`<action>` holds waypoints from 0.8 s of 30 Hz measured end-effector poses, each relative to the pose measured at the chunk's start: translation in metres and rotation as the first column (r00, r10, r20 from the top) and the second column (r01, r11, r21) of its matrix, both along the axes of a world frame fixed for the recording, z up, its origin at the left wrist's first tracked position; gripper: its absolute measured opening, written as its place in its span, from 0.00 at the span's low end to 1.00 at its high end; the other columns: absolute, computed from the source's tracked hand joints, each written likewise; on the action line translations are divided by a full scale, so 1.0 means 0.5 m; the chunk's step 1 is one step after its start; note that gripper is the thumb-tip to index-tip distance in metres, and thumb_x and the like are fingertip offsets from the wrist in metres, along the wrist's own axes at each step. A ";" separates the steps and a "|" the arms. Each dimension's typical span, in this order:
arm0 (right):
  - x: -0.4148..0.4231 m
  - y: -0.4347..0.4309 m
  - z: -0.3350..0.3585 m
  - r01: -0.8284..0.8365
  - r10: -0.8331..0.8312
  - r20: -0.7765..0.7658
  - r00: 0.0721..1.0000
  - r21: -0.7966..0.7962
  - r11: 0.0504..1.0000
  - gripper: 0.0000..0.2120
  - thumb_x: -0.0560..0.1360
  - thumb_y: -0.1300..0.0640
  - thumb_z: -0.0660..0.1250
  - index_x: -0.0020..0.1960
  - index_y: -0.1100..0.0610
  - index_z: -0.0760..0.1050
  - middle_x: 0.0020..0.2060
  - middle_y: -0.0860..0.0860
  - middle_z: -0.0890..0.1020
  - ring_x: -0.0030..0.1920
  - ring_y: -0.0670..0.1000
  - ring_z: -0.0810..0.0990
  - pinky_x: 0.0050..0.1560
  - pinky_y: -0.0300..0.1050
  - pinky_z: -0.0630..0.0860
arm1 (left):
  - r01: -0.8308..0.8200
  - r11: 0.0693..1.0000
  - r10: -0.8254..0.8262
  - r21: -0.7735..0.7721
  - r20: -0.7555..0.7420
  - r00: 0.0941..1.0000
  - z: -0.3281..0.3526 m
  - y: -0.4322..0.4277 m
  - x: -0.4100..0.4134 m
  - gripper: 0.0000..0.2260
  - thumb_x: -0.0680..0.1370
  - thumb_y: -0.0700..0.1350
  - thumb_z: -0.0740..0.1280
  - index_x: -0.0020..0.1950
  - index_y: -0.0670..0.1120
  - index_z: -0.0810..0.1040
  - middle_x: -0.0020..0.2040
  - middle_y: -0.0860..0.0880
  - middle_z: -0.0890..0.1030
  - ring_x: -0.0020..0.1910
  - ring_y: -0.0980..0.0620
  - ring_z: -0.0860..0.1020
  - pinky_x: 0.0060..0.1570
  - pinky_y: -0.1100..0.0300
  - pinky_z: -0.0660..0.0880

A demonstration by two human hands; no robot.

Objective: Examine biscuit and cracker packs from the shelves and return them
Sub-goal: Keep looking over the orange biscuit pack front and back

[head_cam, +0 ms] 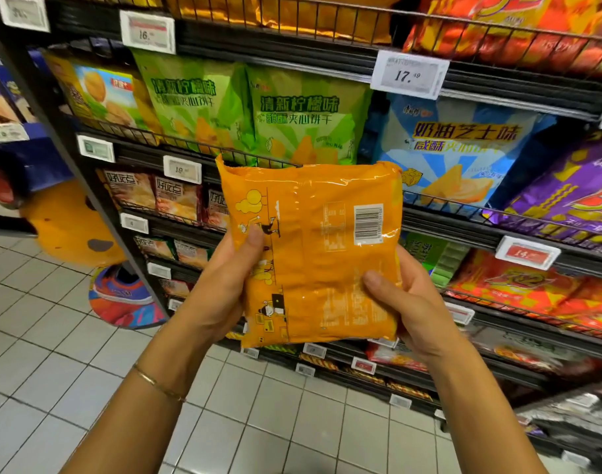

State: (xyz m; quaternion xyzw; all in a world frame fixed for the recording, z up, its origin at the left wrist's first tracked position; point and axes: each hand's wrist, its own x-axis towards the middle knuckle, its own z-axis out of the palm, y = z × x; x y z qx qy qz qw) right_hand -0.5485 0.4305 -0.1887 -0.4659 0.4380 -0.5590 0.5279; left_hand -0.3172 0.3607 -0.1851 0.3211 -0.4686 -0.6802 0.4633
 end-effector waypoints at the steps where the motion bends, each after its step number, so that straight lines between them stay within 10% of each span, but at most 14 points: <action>1: 0.002 0.000 -0.003 -0.010 0.010 0.005 1.000 0.012 1.000 0.30 0.64 0.42 0.83 0.65 0.42 0.80 0.61 0.52 0.85 0.60 0.55 0.85 0.52 0.46 0.83 | -0.018 1.000 0.018 -0.002 -0.009 1.000 -0.002 0.003 -0.001 0.45 0.63 0.71 0.78 0.75 0.55 0.71 0.68 0.50 0.83 0.65 0.46 0.82 0.55 0.50 0.83; 6: 0.000 0.005 -0.012 -0.027 0.026 0.020 0.999 0.070 0.997 0.41 0.61 0.36 0.82 0.69 0.48 0.74 0.61 0.50 0.85 0.60 0.54 0.85 0.52 0.46 0.83 | -0.096 0.995 0.095 -0.020 -0.024 0.995 -0.021 0.027 -0.015 0.40 0.65 0.72 0.76 0.72 0.56 0.73 0.67 0.49 0.83 0.65 0.45 0.83 0.54 0.49 0.83; 14: -0.044 0.023 0.010 0.150 -0.150 0.018 0.989 0.023 0.988 0.34 0.64 0.35 0.80 0.64 0.48 0.78 0.58 0.50 0.87 0.57 0.52 0.86 0.50 0.44 0.83 | -0.070 0.983 0.089 -0.171 0.106 0.990 -0.016 0.059 -0.046 0.30 0.62 0.74 0.78 0.61 0.67 0.80 0.65 0.52 0.84 0.64 0.47 0.83 0.59 0.49 0.83; 18: -0.059 0.047 0.009 0.165 -0.161 0.137 0.977 -0.014 0.986 0.19 0.74 0.51 0.71 0.65 0.51 0.76 0.55 0.50 0.88 0.54 0.51 0.87 0.48 0.43 0.83 | -0.020 0.974 0.053 -0.224 0.144 0.988 0.014 0.077 -0.063 0.26 0.63 0.73 0.77 0.58 0.71 0.81 0.64 0.55 0.84 0.64 0.50 0.83 0.57 0.55 0.82; 24: -0.071 0.072 0.025 0.166 -0.154 0.241 0.958 -0.034 0.985 0.23 0.73 0.49 0.76 0.66 0.53 0.76 0.56 0.52 0.87 0.55 0.52 0.87 0.49 0.45 0.84 | 0.003 0.964 0.049 -0.265 0.186 0.981 0.048 0.107 -0.075 0.31 0.63 0.74 0.76 0.64 0.67 0.78 0.65 0.54 0.84 0.64 0.50 0.83 0.59 0.52 0.83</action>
